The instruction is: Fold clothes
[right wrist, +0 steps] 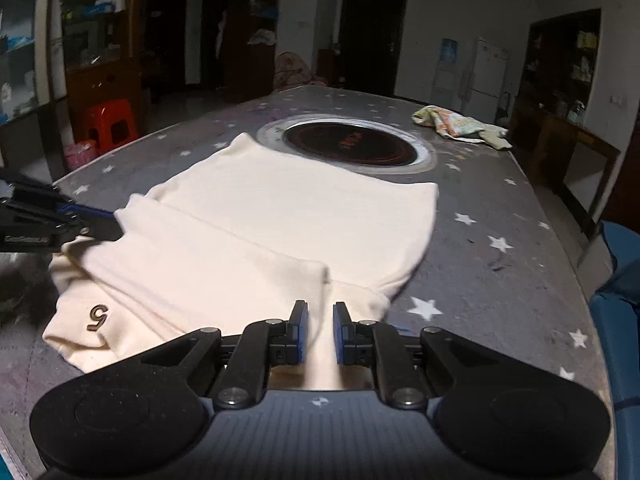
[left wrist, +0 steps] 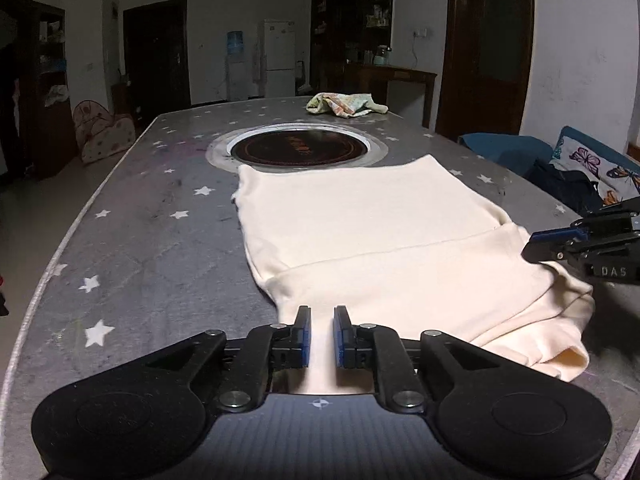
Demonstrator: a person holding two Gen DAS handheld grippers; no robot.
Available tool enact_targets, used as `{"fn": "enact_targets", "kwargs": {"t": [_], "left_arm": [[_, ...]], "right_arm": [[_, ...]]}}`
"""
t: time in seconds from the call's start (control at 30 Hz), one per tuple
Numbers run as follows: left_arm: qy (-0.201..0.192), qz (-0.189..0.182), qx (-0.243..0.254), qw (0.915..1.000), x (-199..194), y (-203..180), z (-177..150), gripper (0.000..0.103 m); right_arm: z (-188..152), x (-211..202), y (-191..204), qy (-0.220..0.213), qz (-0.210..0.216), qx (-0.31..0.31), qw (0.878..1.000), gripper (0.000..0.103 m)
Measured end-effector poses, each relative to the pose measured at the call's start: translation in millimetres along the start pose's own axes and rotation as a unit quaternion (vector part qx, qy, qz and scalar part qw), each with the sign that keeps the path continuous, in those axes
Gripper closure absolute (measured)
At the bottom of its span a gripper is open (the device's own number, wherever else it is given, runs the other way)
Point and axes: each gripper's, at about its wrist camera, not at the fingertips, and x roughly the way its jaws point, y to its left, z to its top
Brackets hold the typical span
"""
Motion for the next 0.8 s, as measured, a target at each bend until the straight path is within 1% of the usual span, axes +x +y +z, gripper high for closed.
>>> {"fn": "enact_targets", "kwargs": {"t": [0.07, 0.13, 0.27, 0.3, 0.37, 0.4, 0.53, 0.6, 0.67, 0.73, 0.8], "left_arm": [[-0.004, -0.002, 0.0, 1.0, -2.4, 0.3, 4.9, 0.089], [-0.01, -0.004, 0.002, 0.9999, -2.6, -1.3, 10.6, 0.089], [-0.014, -0.011, 0.003, 0.9998, 10.3, -6.9, 19.8, 0.08], [-0.009, -0.01, 0.001, 0.9999, 16.3, -6.6, 20.2, 0.077], [-0.001, -0.006, -0.002, 1.0, 24.0, -4.7, 18.5, 0.075], [-0.001, -0.008, 0.0, 1.0, 25.1, -4.6, 17.1, 0.074], [-0.007, -0.008, 0.015, 0.9998, 20.2, -5.3, 12.2, 0.07], [-0.01, -0.009, 0.022, 0.9997, 15.0, -6.5, 10.8, 0.067], [-0.021, -0.014, 0.042, 0.9988, 4.5, -14.4, 9.1, 0.066], [-0.034, -0.028, 0.068, 0.9967, -5.9, -25.2, 4.5, 0.066], [-0.037, -0.039, 0.084, 0.995, -8.4, -35.4, 0.6, 0.066]], "right_arm": [[5.4, -4.2, -4.2, -0.011, -0.006, 0.006, 1.0, 0.092], [12.1, -7.8, -4.3, -0.029, 0.001, 0.008, 1.0, 0.092], [24.9, -4.6, 8.7, -0.046, 0.033, -0.011, 0.998, 0.092], [26.0, -1.8, 11.9, -0.045, 0.038, -0.014, 0.998, 0.091], [27.5, 8.9, 18.3, -0.036, 0.049, -0.019, 0.998, 0.088], [26.7, 14.2, 18.5, -0.031, 0.048, -0.017, 0.998, 0.086], [17.6, 30.0, 11.8, 0.0, 0.045, -0.004, 0.999, 0.085], [13.6, 25.5, 9.0, 0.004, 0.05, -0.004, 0.999, 0.085], [11.5, 16.7, 9.6, 0.002, 0.053, -0.012, 0.999, 0.082], [8.8, 6.1, 13.8, 0.0, 0.063, -0.025, 0.998, 0.078], [3.8, 0.5, 20.2, 0.003, 0.072, -0.04, 0.997, 0.077]]}}
